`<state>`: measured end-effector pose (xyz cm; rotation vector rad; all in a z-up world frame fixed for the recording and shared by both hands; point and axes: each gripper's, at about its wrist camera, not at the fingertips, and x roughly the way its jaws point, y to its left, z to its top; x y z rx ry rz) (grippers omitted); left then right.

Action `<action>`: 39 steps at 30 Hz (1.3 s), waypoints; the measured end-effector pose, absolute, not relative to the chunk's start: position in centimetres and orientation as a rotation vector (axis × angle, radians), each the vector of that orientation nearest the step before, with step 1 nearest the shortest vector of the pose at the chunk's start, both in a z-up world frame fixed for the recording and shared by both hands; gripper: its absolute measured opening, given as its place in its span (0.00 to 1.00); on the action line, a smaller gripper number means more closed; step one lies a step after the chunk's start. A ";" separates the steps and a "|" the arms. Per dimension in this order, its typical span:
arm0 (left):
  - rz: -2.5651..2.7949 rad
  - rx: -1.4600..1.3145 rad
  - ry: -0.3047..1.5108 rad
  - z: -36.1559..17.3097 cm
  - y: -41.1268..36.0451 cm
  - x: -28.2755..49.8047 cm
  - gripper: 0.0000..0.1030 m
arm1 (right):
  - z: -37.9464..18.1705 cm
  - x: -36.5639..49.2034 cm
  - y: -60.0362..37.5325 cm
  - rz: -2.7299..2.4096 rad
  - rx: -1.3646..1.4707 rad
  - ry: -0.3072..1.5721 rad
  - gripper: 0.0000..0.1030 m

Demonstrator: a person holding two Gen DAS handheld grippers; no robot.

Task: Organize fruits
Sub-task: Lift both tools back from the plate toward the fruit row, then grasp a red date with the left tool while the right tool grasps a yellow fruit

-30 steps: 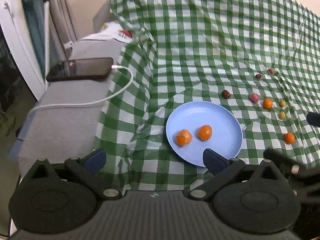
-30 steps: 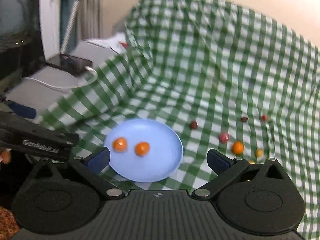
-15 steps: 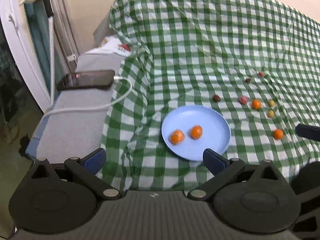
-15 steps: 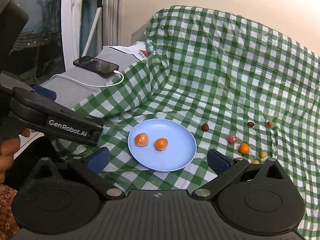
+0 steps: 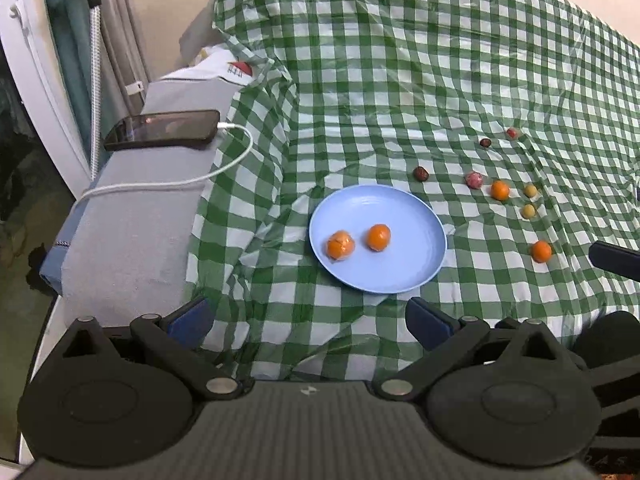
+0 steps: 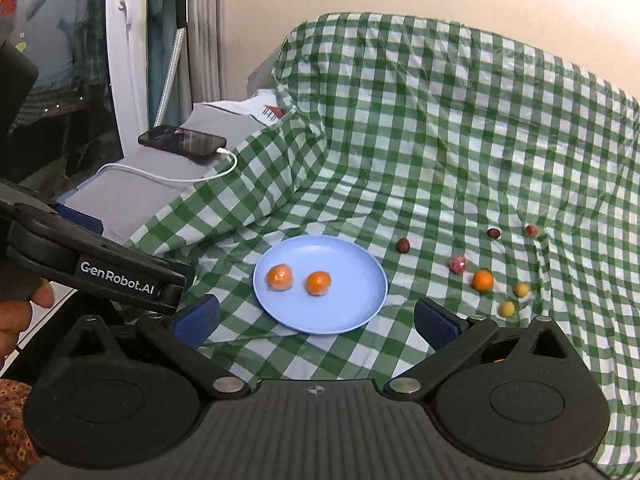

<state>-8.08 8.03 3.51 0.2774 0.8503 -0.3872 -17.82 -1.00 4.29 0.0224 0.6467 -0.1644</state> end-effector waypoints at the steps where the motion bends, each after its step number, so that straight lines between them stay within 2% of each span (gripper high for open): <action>1: -0.389 0.273 0.855 3.4 8.0 -8.0 0.96 | 4.2 -17.8 -1.0 -0.161 0.021 0.646 0.99; 10: -0.394 0.245 0.828 2.9 7.0 -6.7 1.00 | 3.1 -17.2 -3.1 -0.227 0.074 0.634 0.99; 15: -0.440 0.272 0.898 1.9 4.6 -4.9 1.00 | 1.4 -16.4 -6.2 -0.309 0.143 0.654 0.99; 23: -0.468 0.322 0.921 0.5 -3.0 0.8 1.00 | -2.8 -13.6 -14.0 -0.476 0.227 0.667 0.99; 29: -0.511 0.421 0.837 -2.4 -10.7 7.3 1.00 | -7.4 -9.4 -22.1 -0.628 0.331 0.674 0.99; 32: -0.575 0.416 0.855 -5.0 -14.2 11.0 1.00 | -9.6 -7.0 -25.1 -0.635 0.309 0.693 0.85; 34: -0.594 0.424 0.869 -6.8 -16.3 12.9 1.00 | -11.1 -5.9 -26.8 -0.659 0.313 0.701 0.61; 36: -0.606 0.429 0.868 -8.4 -17.8 14.1 1.00 | -12.4 -4.9 -28.6 -0.690 0.347 0.723 0.52; 39: -0.620 0.448 0.886 -10.9 -19.8 15.4 1.00 | -14.0 -4.3 -30.1 -0.739 0.367 0.746 0.49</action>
